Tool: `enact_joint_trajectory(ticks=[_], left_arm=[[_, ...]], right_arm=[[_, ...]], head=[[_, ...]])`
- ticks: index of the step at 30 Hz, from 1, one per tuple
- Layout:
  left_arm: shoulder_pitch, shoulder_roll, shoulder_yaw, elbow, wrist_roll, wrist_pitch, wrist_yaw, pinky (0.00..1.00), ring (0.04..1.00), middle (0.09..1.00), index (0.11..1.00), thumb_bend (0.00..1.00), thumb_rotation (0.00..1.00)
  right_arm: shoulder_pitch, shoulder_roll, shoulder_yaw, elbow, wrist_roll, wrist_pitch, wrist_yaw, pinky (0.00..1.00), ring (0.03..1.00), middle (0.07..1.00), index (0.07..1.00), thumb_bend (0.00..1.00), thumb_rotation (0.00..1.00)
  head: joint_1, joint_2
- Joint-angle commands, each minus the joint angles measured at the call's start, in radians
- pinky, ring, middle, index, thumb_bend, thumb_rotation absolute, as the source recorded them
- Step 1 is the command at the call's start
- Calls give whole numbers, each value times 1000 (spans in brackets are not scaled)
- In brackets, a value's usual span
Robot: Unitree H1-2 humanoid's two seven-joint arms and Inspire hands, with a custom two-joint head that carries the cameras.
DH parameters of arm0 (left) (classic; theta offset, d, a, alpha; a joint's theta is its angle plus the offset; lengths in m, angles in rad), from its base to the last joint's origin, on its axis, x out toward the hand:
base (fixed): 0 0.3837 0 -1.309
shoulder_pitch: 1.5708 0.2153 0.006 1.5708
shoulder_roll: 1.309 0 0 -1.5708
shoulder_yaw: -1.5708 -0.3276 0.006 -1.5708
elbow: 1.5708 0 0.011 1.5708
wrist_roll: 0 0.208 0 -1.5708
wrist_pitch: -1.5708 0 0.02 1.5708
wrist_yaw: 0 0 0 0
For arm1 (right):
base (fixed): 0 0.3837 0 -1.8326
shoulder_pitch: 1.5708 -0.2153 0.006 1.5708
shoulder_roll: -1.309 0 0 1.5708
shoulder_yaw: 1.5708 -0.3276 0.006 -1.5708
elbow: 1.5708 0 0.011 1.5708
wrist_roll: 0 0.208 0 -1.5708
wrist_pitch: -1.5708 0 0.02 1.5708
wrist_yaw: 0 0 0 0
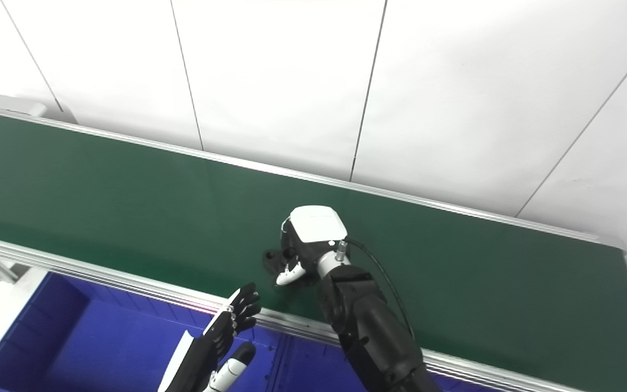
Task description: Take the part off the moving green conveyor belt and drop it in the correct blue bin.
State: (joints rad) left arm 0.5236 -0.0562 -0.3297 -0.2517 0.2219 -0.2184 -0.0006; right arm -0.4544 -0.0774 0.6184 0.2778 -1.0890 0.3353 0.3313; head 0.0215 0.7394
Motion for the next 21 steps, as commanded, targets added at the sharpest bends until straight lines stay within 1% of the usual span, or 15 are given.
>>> enact_joint_trajectory(ticks=[1, 4, 8, 14, 16, 17, 19, 21], left_arm=[[12, -30, -28, -35, -15, -17, 2, 874, 893, 925, 944, 483, 816], [13, -28, -29, -30, -19, -21, 0, 890, 903, 931, 957, 491, 829], [15, -27, -31, -31, -17, -19, 1, 900, 911, 935, 962, 500, 842], [20, -26, -33, -28, -14, -27, 3, 920, 923, 942, 973, 495, 866], [21, -25, -34, -27, -10, -33, 3, 918, 922, 943, 977, 484, 873], [21, -25, -34, -28, -10, -33, 3, 920, 924, 944, 979, 482, 878], [25, -26, -33, -31, -14, -28, 3, 926, 928, 946, 982, 481, 887], [28, -28, -30, -34, -19, -26, 5, 929, 929, 944, 983, 492, 892]], right_arm=[[28, -23, 23, 23, -10, 31, 62, 222, 315, 410, 492, 504, 149], [35, -30, 19, 11, 1, 35, 61, 201, 287, 378, 494, 505, 148], [37, -38, 18, 4, 13, 32, 61, 198, 283, 372, 493, 506, 145], [36, -55, 14, -24, 35, 31, 78, 252, 346, 434, 491, 507, 146], [37, -64, 9, -53, 49, 23, 83, 265, 356, 446, 491, 508, 145], [37, -67, 9, -65, 53, 21, 85, 239, 325, 418, 491, 508, 144], [37, -85, 10, -122, 63, 7, 97, 226, 307, 402, 491, 507, 140], [38, -115, 10, -199, 70, -11, 121, 230, 310, 402, 491, 506, 141]], head=[[-4, 2], [-8, 3], [-15, 4], [-27, 7], [-33, 11], [-35, 11], [-46, 14], [-60, 15]])
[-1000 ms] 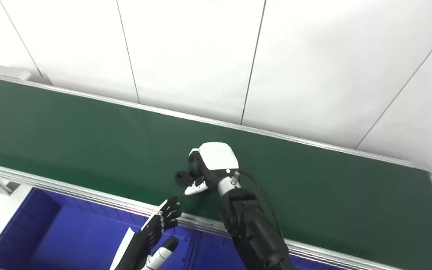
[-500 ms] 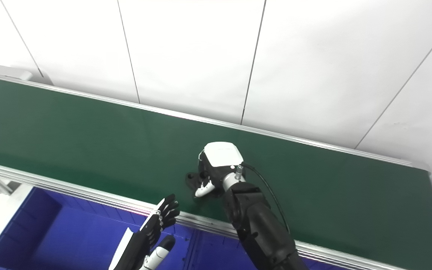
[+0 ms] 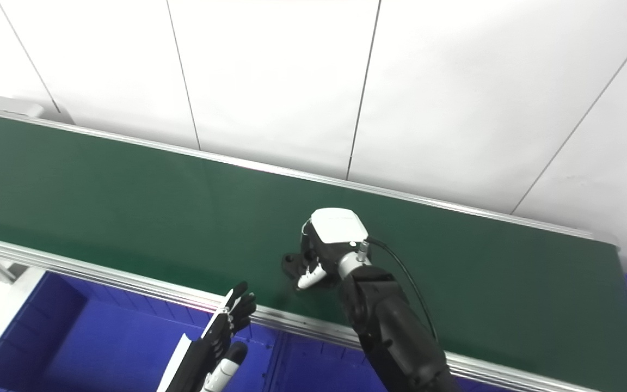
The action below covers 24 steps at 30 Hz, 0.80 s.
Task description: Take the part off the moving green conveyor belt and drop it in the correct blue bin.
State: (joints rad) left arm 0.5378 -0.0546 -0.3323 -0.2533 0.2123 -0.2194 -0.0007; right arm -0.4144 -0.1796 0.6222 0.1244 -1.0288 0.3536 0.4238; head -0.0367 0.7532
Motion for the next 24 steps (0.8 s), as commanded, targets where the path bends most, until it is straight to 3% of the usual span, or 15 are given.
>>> enact_joint_trajectory(ticks=[1, 5, 8, 13, 21, 24], left_arm=[[14, -29, -25, -32, -11, -26, 6, 930, 929, 944, 983, 495, 892], [12, -19, -15, -36, -22, -28, 4, 940, 932, 946, 989, 510, 917], [7, -5, -4, -39, -28, -29, -1, 943, 933, 947, 992, 517, 947], [0, 19, 17, -55, -47, -11, -14, 946, 935, 947, 998, 543, 970], [-15, 67, 53, -110, -79, 32, -41, 929, 920, 943, 998, 551, 992], [-20, 82, 65, -134, -94, 54, -50, 916, 914, 944, 1000, 537, 990]], right_arm=[[2, -31, 3, -92, 18, -38, 43, 232, 312, 403, 491, 506, 141], [22, -103, -5, -252, 39, -72, 108, 266, 334, 414, 490, 508, 140], [49, -179, -4, -381, 37, -112, 170, 199, 261, 344, 487, 506, 142], [106, -250, -18, -556, 59, -125, 284, 214, 282, 378, 490, 505, 140], [232, -260, -3, -716, 33, -125, 444, 154, 218, 311, 489, 513, 132], [315, -250, 15, -745, -10, -148, 448, 119, 176, 265, 487, 517, 128]], head=[[-16, 4], [-47, 7], [-81, 14], [-134, 31], [-231, 83], [-269, 85]])
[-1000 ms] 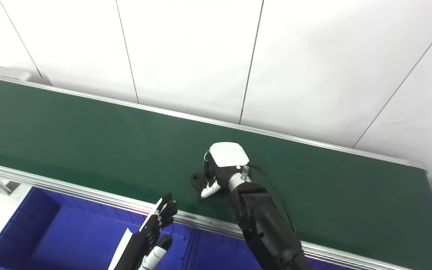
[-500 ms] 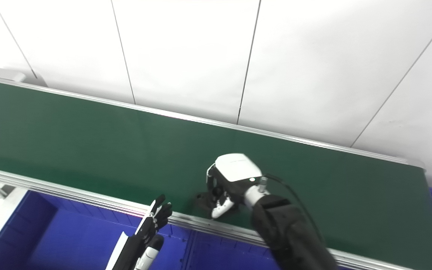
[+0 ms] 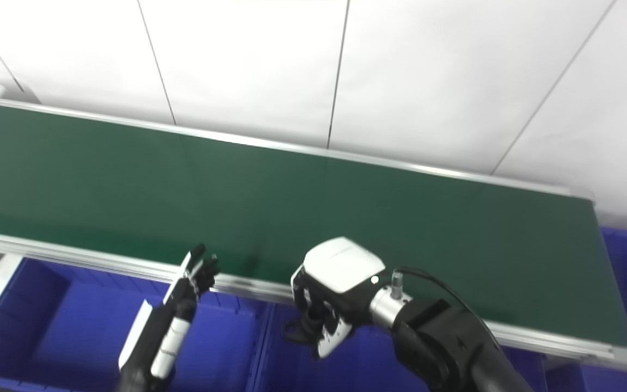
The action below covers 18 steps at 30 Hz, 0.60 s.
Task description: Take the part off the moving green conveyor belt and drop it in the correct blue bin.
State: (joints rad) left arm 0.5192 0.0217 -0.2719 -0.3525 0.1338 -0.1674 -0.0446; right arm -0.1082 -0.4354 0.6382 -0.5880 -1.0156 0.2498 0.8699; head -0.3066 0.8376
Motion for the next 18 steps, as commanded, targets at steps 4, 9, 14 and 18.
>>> enact_joint_trajectory(ticks=[4, 9, 14, 18], left_arm=[[-4, 24, 18, -70, -45, 38, -26, 926, 924, 951, 1000, 539, 990], [-12, 29, 33, -109, -53, 79, -28, 910, 912, 937, 999, 572, 975], [-21, 39, 38, -133, -71, 119, -43, 917, 914, 938, 1000, 562, 961], [-24, 40, 43, -149, -79, 146, -51, 914, 910, 934, 1000, 563, 948]], right_arm=[[83, 37, 12, -19, -66, -53, 3, 121, 180, 279, 488, 513, 117], [170, 64, -2, 24, -117, -84, -69, 117, 178, 276, 488, 513, 115], [208, 62, -22, 65, -147, -127, -142, 134, 197, 289, 488, 511, 114], [214, 64, -39, 81, -163, -146, -166, 119, 181, 276, 487, 512, 114]], head=[[-43, 22], [-51, 55], [-41, 73], [-39, 82]])
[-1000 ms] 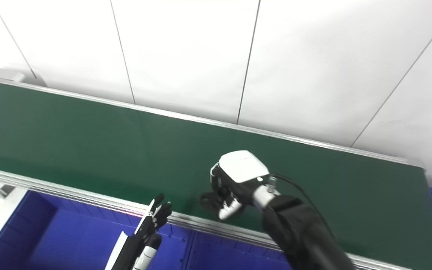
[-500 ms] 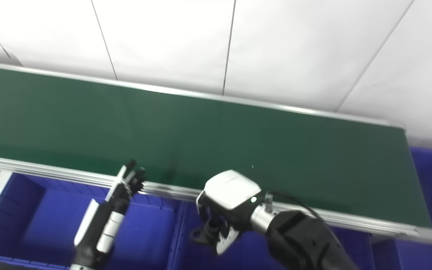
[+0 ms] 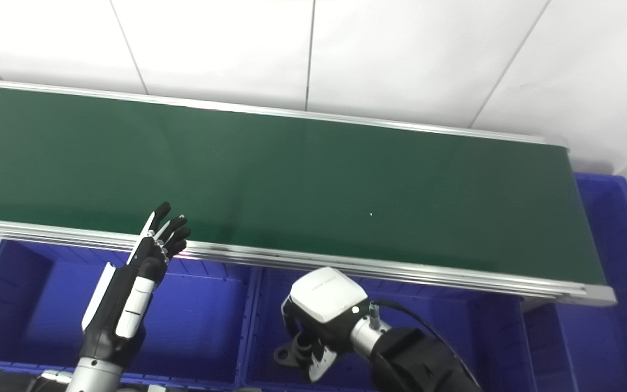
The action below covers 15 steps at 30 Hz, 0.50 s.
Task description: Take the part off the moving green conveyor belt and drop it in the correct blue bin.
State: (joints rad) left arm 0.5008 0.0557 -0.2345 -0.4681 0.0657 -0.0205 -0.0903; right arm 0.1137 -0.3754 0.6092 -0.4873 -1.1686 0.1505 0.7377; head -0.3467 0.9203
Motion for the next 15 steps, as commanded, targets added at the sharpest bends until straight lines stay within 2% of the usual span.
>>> enact_joint_trajectory(ticks=[1, 6, 10, 15], left_arm=[[-6, 6, 7, -35, -11, 3, -6, 915, 911, 934, 1000, 564, 946], [-8, 6, 10, -38, -7, 8, -9, 909, 906, 929, 998, 578, 946], [-8, 4, 13, -38, -7, 12, -11, 907, 905, 929, 994, 577, 939], [-7, 3, 13, -33, -5, 5, -12, 908, 905, 929, 993, 571, 944]], right_arm=[[-10, 7, -14, -19, -15, -46, -32, 116, 177, 274, 486, 512, 114], [-17, 20, -26, -14, -32, -59, -34, 112, 175, 274, 485, 511, 113], [-22, 25, -27, -9, -62, -77, -57, 92, 151, 240, 484, 513, 113], [-15, 21, -26, 6, -111, -111, -117, 66, 125, 214, 485, 515, 116]], head=[[0, 2], [-3, 9], [1, 12], [6, 8]])
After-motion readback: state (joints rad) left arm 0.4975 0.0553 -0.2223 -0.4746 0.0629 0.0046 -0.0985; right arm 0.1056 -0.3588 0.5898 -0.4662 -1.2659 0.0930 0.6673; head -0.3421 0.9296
